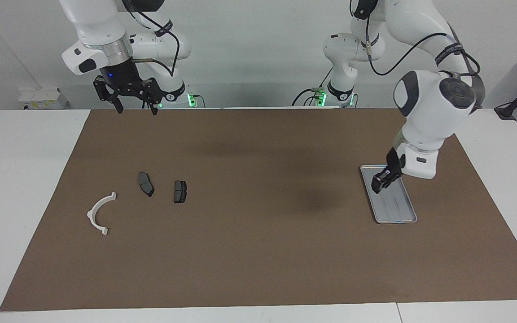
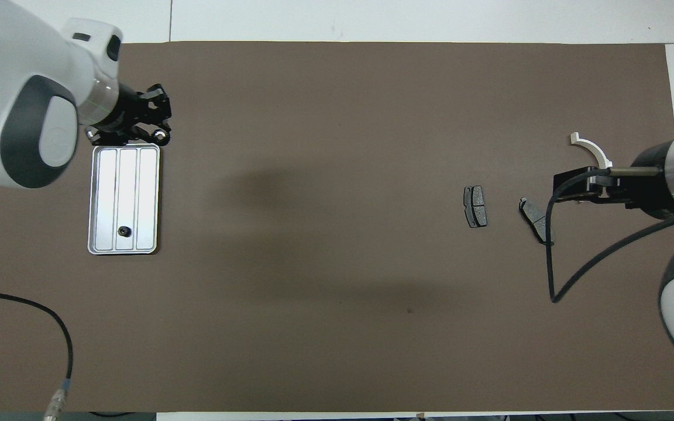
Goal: Place bearing gear from tray to pile
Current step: 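Carry the ring to mid-table with the left gripper while the right gripper approaches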
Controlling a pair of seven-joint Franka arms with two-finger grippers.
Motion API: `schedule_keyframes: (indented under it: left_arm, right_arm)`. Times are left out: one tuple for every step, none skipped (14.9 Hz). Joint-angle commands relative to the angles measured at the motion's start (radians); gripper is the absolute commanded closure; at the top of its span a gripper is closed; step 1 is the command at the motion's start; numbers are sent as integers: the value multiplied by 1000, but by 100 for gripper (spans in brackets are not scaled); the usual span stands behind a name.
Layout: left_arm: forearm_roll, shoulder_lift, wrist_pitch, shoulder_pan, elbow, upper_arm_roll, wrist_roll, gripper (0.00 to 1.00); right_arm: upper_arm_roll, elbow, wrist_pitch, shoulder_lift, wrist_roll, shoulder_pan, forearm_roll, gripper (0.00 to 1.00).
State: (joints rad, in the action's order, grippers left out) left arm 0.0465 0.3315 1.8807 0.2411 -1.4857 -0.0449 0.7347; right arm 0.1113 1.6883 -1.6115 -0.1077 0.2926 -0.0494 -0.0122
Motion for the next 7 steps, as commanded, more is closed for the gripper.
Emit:
schedule_keyframes:
  left_arm:
    - [-13,15,58,91,-8,14,93,100]
    - [-11,9,104,127,-43,14,113,100]
    - [-11,9,136,147,-69,14,135,100]
    - [-11,15,162,162,-83,14,152,100]
    - [-11,18,188,173,-106,14,163,100]
    - [-13,20,227,179,-135,14,169,100]
    - [-13,21,259,185,-162,14,173,100]
  right_arm:
    - [1,36,-30,-20,23,-1,-12,0]
    - [1,37,-30,-20,23,0,-12,0]
    - [1,36,-31,-18,25,0,-12,0]
    - [1,36,-31,-17,25,0,-12,0]
    - [1,37,-31,-15,25,0,-12,0]
    - [1,37,-33,-15,25,0,-12,0]
    - [1,39,-39,-15,23,0,-12,0]
